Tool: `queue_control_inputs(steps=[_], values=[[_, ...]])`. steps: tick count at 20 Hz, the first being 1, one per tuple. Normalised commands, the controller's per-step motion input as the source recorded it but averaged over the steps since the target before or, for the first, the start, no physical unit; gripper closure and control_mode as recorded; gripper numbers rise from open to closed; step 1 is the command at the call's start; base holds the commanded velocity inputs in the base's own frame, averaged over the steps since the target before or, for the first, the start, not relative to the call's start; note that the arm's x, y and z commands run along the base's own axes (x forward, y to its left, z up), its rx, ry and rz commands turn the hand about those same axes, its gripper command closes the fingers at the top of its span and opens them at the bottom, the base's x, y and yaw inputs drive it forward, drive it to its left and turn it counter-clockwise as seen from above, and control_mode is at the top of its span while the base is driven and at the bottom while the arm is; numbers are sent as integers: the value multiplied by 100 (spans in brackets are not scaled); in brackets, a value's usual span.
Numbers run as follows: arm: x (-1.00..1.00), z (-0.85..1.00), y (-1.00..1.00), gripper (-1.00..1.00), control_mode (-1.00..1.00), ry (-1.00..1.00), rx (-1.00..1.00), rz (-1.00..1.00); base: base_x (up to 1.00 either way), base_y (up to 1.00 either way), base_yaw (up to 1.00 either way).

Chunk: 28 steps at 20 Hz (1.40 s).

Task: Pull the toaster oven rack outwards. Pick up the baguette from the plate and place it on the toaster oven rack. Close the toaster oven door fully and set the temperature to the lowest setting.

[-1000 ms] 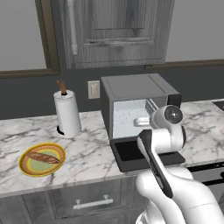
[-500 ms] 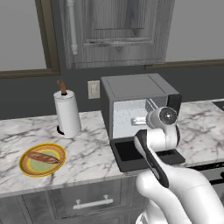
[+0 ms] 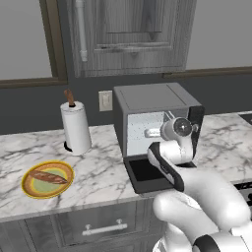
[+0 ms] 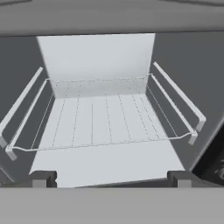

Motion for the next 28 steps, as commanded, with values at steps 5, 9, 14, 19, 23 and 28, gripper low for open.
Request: queue_control_inputs(steps=[5, 9, 14, 19, 23, 28], values=[[42, -31, 0, -100, -100, 0, -3, 0, 0, 0, 0], [40, -19, 0, -100, -100, 0, 0, 0, 0, 0, 0], [40, -11, 0, -100, -100, 0, 0, 0, 0, 0, 0], [34, -15, 0, -100, -100, 0, 0, 0, 0, 0, 0], [29, -15, 0, -100, -100, 0, 0, 0, 0, 0, 0], [26, -11, 0, -100, -100, 0, 0, 0, 0, 0, 0]])
